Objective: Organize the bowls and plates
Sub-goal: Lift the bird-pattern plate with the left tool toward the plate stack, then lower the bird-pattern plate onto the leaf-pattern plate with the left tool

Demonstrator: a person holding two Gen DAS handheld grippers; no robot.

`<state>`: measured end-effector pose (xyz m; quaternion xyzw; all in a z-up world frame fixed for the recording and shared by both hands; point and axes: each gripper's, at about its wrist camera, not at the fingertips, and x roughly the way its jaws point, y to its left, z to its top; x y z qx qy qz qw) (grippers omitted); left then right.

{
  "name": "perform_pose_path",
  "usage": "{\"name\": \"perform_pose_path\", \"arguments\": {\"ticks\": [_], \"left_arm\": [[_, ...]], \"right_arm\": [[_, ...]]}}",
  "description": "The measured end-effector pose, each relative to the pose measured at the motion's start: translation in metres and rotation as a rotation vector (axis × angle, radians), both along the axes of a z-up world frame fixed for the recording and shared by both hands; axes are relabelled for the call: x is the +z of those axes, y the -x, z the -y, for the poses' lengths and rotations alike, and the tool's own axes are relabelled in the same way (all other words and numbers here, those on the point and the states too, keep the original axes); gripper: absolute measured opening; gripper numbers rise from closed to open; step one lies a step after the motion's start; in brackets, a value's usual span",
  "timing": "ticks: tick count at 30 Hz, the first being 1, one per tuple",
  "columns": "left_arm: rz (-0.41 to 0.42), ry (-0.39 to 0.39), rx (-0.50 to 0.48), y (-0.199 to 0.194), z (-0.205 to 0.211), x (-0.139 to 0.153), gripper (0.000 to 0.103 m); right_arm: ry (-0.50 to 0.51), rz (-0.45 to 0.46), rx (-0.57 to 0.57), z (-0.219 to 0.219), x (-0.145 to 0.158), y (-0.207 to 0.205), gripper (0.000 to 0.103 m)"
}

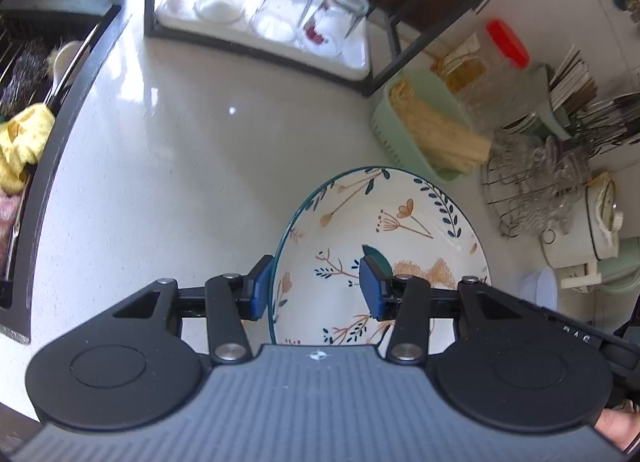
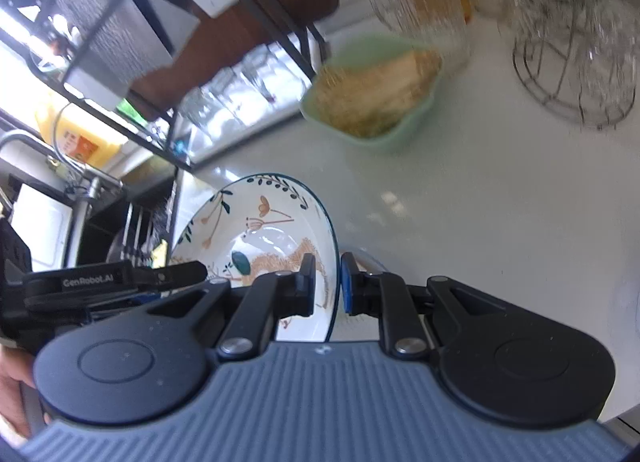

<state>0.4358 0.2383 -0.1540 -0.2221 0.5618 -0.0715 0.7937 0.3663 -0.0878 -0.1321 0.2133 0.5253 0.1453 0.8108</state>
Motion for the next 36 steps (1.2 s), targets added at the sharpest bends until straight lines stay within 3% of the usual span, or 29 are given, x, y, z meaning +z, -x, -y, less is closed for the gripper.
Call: {"name": "perform_pose_path", "arguments": {"ticks": [10, 13, 27, 36], "left_arm": [[-0.027, -0.045, -0.02, 0.011, -0.002, -0.024, 0.051], [-0.021, -0.08, -0.039, 0.015, -0.002, -0.022, 0.051], [-0.023, -0.101, -0.092, 0.013, 0.002, -0.022, 0.051], [-0.026, -0.134, -0.121, 0.013, 0.008, -0.021, 0.051]], "right_arm": [[-0.009, -0.04, 0.008, -0.007, -0.029, 0.013, 0.016], [0.012, -0.035, 0.041, -0.014, -0.031, 0.015, 0.016], [0.102, -0.115, 0.028, -0.029, -0.053, 0.019, 0.016], [0.139, -0.112, 0.035, -0.034, -0.054, 0.022, 0.018]]}}
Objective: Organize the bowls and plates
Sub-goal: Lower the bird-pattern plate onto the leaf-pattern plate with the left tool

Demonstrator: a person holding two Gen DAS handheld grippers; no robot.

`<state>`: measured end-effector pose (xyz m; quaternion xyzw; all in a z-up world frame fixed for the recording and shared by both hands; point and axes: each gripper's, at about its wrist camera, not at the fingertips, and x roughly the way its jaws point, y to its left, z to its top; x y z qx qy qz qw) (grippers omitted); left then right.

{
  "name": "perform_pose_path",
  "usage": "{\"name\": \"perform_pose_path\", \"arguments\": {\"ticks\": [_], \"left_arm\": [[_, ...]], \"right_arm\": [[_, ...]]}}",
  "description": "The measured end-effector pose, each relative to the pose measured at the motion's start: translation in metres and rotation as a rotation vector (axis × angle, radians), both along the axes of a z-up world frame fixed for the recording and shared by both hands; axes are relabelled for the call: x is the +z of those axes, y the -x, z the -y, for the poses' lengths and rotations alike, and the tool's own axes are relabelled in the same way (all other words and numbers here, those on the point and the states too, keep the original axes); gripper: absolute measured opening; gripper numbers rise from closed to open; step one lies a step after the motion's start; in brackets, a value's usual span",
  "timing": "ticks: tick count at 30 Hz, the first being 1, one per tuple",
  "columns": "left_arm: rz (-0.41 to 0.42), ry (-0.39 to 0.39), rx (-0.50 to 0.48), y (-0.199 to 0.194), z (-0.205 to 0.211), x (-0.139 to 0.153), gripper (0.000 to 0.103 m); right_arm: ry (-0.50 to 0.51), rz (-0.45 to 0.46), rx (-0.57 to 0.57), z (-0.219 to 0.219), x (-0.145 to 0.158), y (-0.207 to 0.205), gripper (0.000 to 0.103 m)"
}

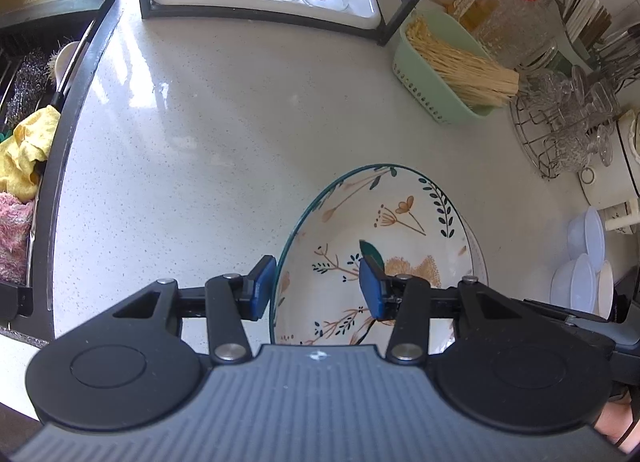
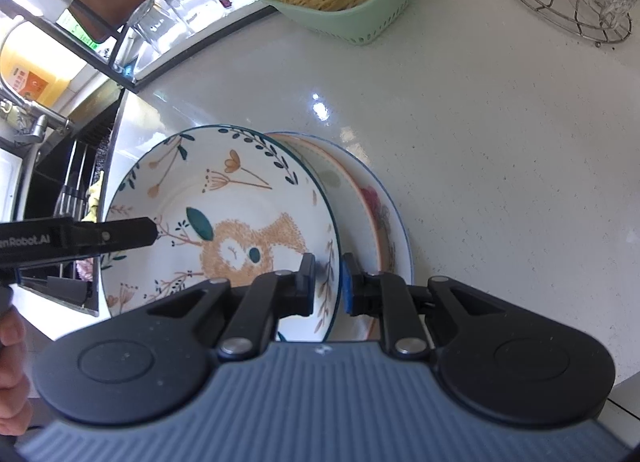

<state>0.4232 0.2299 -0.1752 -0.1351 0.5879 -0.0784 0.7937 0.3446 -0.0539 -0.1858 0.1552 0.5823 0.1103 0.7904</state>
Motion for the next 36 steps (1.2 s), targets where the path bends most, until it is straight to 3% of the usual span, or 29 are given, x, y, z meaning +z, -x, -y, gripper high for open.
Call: {"name": "perform_pose_path", "arguments": {"ticks": [15, 21, 28, 36], "left_arm": [[0.121, 0.027, 0.031, 0.012, -0.003, 0.024, 0.051], [0.144, 0.048, 0.016, 0.021, 0.002, 0.031, 0.051], [0.192, 0.017, -0.022, 0.032, 0.016, 0.043, 0.051], [0.245, 0.015, -0.038, 0.057, 0.035, 0.066, 0.051]], "right_arm": [[0.029, 0.032, -0.037, 0.011, 0.017, 0.004, 0.018], [0.133, 0.067, -0.01, 0.003, 0.029, 0.007, 0.019], [0.103, 0.131, -0.023, 0.009, 0.037, 0.014, 0.018], [0.033, 0.216, -0.051, 0.023, 0.067, 0.031, 0.018]]}}
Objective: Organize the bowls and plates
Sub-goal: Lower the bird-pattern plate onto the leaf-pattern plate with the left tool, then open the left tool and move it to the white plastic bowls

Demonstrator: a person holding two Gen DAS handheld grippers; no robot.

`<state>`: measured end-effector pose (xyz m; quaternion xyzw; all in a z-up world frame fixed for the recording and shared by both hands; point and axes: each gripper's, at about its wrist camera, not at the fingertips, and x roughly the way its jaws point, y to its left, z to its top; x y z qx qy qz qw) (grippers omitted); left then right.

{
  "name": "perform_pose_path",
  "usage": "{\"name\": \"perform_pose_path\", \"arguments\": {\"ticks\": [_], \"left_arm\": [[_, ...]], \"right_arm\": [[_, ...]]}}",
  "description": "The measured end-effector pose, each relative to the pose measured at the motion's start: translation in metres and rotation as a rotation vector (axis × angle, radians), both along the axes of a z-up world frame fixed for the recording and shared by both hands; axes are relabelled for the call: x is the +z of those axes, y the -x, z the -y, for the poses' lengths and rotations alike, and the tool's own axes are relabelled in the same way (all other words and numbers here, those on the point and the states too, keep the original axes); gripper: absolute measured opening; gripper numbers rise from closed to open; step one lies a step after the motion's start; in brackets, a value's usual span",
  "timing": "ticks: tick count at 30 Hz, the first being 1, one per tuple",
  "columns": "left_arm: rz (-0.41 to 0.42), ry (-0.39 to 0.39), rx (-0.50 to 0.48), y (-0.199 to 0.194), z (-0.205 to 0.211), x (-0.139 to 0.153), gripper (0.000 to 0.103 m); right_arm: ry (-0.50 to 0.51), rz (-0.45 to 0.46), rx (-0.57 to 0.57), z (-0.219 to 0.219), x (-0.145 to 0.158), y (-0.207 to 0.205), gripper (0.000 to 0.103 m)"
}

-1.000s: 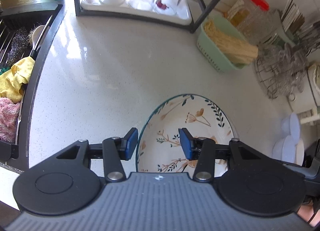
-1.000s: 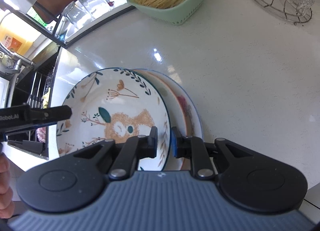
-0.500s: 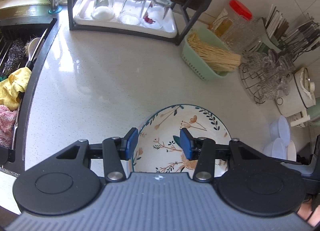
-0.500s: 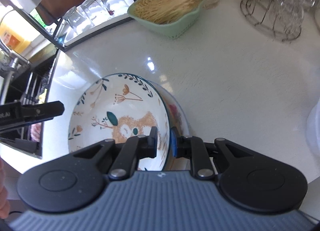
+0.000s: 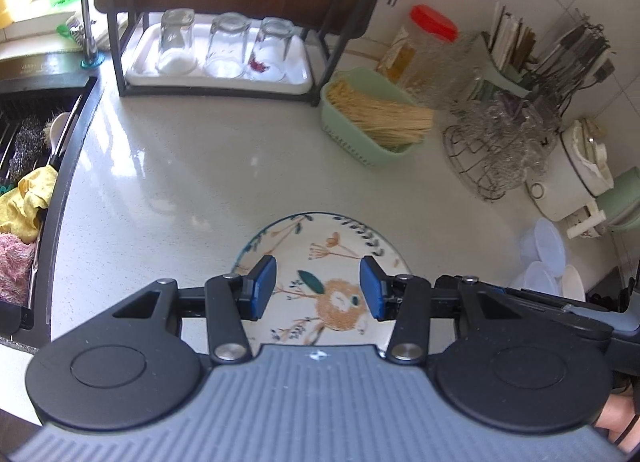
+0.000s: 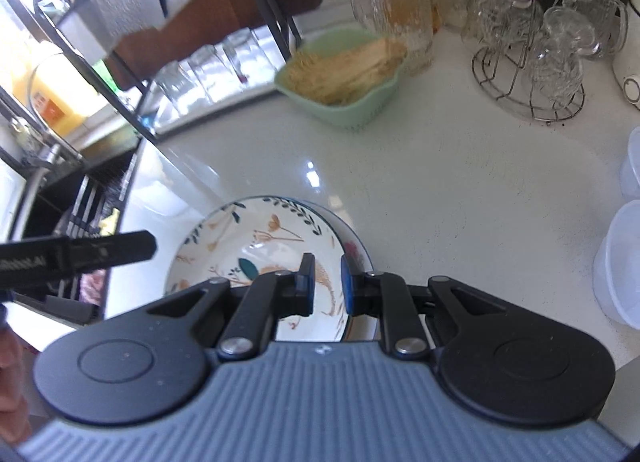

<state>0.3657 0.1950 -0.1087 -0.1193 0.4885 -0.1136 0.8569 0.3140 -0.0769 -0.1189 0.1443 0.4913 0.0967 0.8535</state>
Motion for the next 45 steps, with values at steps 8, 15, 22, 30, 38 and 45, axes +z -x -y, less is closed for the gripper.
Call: {"name": "perform_pose_path", "arguments": {"ticks": [8, 15, 22, 30, 38, 45], "left_arm": [[0.063, -0.013, 0.006, 0.039, 0.024, 0.03, 0.051], [0.143, -0.039, 0.004, 0.069, 0.037, 0.052, 0.051], [0.181, -0.059, 0.059, 0.099, 0.038, 0.068, 0.051], [0.167, -0.079, 0.092, 0.115, 0.04, 0.07, 0.057], [0.204, -0.11, -0.038, 0.101, 0.047, 0.061, 0.057], [0.25, -0.067, -0.058, 0.087, 0.042, 0.059, 0.057]], "right_arm": [[-0.031, 0.09, 0.01, 0.015, 0.033, 0.034, 0.018], [-0.067, 0.152, 0.004, 0.033, 0.048, 0.062, 0.018], [-0.057, 0.213, 0.05, 0.042, 0.058, 0.089, 0.018], [-0.029, 0.277, 0.065, 0.043, 0.069, 0.104, 0.018], [0.027, 0.28, -0.007, 0.05, 0.076, 0.11, 0.018], [0.039, 0.251, -0.126, 0.049, 0.063, 0.109, 0.018]]}}
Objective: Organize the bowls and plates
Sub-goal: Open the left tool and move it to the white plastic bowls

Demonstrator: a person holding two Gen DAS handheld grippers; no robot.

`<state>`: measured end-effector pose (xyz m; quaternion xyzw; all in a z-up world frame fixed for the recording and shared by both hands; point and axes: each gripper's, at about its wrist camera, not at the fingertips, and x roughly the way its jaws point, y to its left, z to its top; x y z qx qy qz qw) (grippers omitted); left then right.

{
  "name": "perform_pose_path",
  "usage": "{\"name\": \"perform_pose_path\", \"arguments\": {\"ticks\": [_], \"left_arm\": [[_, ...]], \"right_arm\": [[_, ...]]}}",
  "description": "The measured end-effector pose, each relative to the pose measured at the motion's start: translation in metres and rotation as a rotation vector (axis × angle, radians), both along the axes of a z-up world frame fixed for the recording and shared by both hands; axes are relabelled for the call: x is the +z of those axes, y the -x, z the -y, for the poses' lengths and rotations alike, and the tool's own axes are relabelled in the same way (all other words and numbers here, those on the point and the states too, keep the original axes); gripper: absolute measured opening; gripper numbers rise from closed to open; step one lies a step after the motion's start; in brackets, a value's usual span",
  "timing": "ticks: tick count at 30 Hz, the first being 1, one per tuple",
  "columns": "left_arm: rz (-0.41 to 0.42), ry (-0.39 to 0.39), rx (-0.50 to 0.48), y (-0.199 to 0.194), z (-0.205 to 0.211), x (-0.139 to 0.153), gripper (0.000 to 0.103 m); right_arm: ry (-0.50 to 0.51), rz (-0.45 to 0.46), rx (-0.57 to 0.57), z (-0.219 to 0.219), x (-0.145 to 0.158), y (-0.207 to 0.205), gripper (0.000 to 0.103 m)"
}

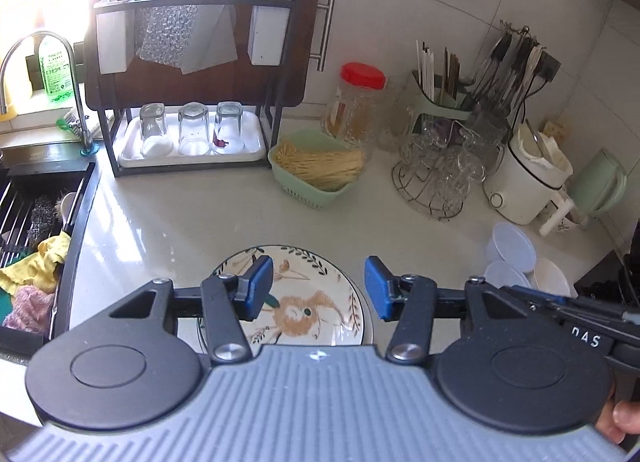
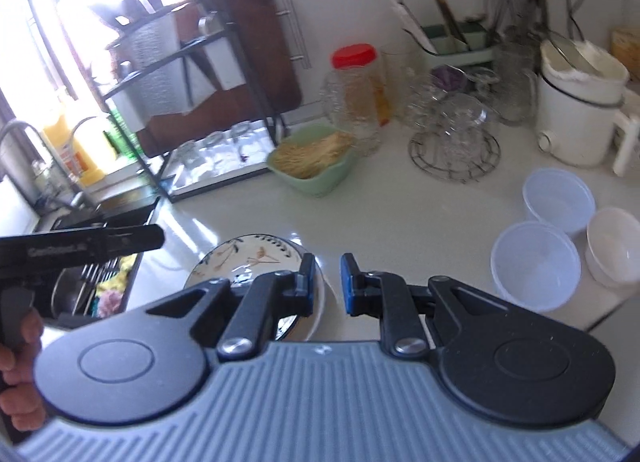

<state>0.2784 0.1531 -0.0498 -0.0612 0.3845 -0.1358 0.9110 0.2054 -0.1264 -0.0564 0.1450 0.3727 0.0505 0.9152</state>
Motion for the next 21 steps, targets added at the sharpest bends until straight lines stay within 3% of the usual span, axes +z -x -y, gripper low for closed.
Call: {"name": "perform_pose_path", "arguments": {"ticks": [6, 11, 21], "left_arm": [[-0.011, 0.017, -0.062, -0.006, -0.005, -0.013, 0.057], [-0.014, 0.047, -0.101, -0.008, -0.001, -0.02, 0.057], [-0.057, 0.078, -0.246, -0.029, 0.039, -0.031, 0.056]], "right_arm": [[-0.017, 0.007, -0.074, -0.009, -0.012, -0.003, 0.018], [0.03, 0.001, -0.121, -0.012, -0.017, -0.001, 0.018], [0.053, -0.005, -0.257, 0.019, -0.012, 0.018, 0.018]]}}
